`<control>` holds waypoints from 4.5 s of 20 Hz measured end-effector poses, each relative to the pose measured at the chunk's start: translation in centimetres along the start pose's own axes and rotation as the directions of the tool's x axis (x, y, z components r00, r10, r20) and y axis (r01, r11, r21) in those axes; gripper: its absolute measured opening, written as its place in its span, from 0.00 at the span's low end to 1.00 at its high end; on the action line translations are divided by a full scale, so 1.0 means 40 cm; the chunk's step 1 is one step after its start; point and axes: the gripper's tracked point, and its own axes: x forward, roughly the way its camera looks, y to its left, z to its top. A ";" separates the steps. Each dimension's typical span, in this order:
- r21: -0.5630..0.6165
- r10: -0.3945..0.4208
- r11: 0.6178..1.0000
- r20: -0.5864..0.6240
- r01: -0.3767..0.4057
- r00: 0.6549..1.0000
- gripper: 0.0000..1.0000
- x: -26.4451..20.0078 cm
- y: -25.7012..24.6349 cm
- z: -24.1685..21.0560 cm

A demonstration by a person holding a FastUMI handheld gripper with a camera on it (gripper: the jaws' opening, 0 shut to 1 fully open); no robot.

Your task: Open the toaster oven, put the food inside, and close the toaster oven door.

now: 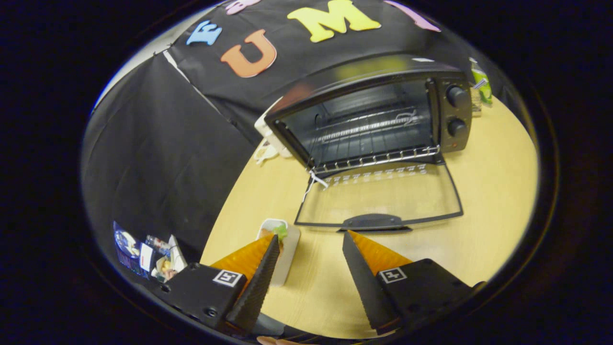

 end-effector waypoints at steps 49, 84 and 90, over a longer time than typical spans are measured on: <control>0.626 -0.087 0.641 0.634 -0.444 0.768 0.36 0.042 -0.242 0.254; 0.309 -0.190 0.948 0.364 0.074 0.912 0.99 0.195 -0.242 0.383; 0.144 -0.295 0.954 0.318 0.261 0.901 0.99 0.153 -0.242 0.328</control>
